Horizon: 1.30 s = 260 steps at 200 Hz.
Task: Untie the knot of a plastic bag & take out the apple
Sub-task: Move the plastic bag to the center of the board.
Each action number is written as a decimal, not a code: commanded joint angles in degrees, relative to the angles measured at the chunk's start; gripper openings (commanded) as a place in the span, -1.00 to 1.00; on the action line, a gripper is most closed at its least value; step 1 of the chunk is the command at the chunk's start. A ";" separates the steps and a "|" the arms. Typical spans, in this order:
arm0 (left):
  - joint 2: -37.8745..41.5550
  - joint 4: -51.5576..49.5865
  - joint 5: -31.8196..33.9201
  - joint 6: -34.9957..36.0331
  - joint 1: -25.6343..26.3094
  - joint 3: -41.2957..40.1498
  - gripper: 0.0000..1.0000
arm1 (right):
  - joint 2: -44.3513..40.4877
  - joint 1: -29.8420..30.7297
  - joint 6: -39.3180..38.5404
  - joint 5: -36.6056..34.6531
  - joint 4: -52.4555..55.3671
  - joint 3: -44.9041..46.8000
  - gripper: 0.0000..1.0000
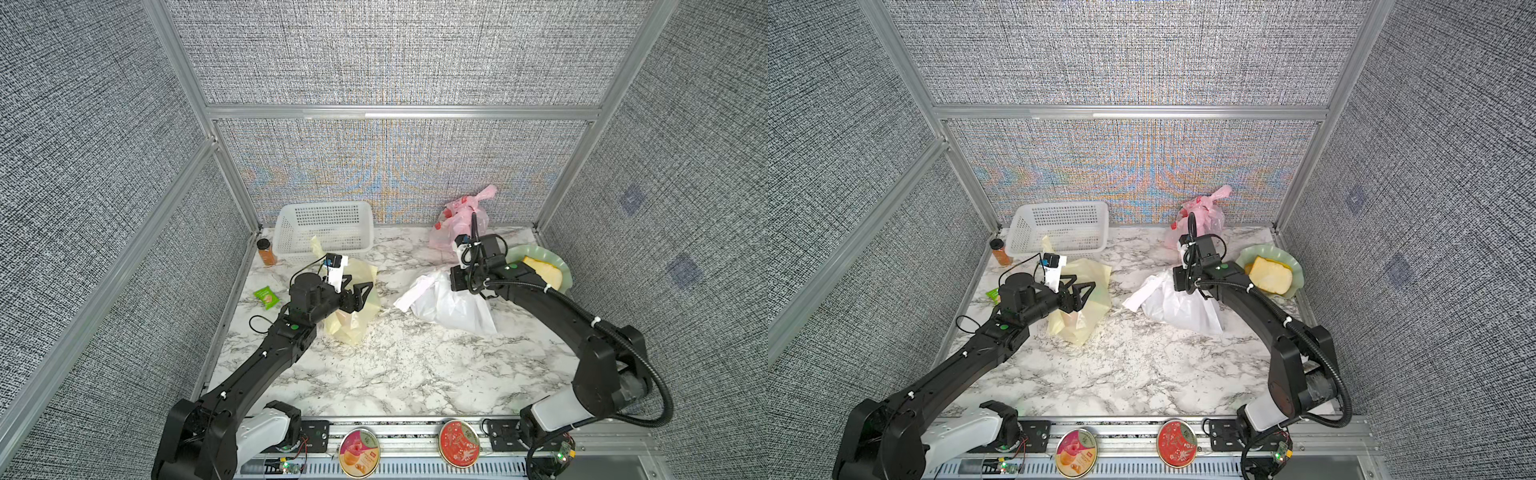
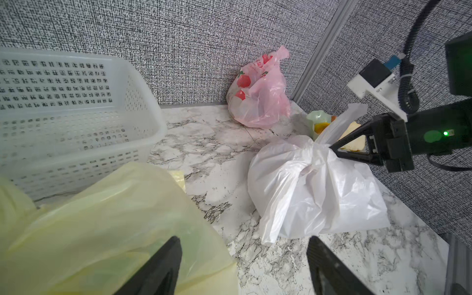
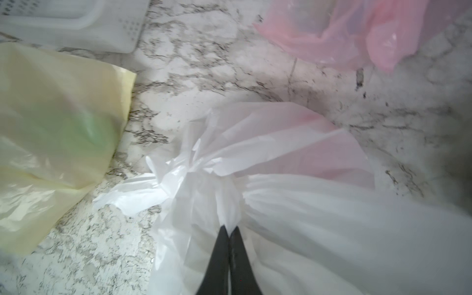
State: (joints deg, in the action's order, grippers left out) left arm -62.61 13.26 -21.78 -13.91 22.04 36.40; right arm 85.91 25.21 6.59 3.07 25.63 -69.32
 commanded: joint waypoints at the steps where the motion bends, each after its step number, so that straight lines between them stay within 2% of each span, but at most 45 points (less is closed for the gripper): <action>1: 1.47 -3.13 -2.68 2.23 0.03 0.84 0.61 | -2.61 4.33 -6.23 -3.14 -2.15 0.51 -1.00; 38: 1.26 -8.24 -9.86 3.28 0.10 3.70 0.62 | -8.67 11.99 -12.53 -5.28 -8.75 4.52 -1.00; 67: -1.70 -8.65 -14.23 0.97 0.06 4.31 0.57 | -12.90 14.65 -14.80 -3.23 -17.04 13.07 -1.00; 98: -2.87 -3.12 -17.12 -1.95 0.09 -0.85 0.46 | -14.90 16.63 -14.59 -1.10 -26.97 28.50 -1.00; 129: -3.99 -0.48 -19.22 -0.17 0.98 -4.06 0.32 | -17.26 18.86 -14.71 -3.16 -27.64 33.91 -0.99; 153: -5.25 -0.53 -16.46 3.95 4.62 -2.67 0.23 | -20.70 19.60 -15.08 -4.87 -27.63 35.65 -0.90; 184: -9.18 -2.78 -7.71 13.87 10.94 2.30 0.23 | -24.19 19.79 -15.18 -5.24 -28.00 37.04 -0.82; 212: -15.08 -5.69 -2.09 23.58 16.89 6.09 0.25 | -25.27 19.79 -14.97 -4.94 -25.37 36.16 -0.61; 232: -18.93 -6.85 -0.55 28.46 20.04 8.05 0.25 | -26.52 19.82 -14.41 -5.05 -23.00 35.79 -0.20; 241: -20.45 -8.11 -0.52 29.60 20.70 9.14 0.20 | -27.34 19.87 -13.87 -5.18 -21.68 35.63 -0.02; 260: -22.40 -9.80 0.01 30.55 21.79 10.35 0.09 | -30.02 19.88 -11.50 -5.53 -18.24 35.29 0.14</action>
State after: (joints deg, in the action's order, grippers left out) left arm -83.22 6.31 -24.64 11.29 42.87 45.45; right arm 58.08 45.04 -7.68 -1.63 2.85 -33.50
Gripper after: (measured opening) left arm 0.558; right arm 0.546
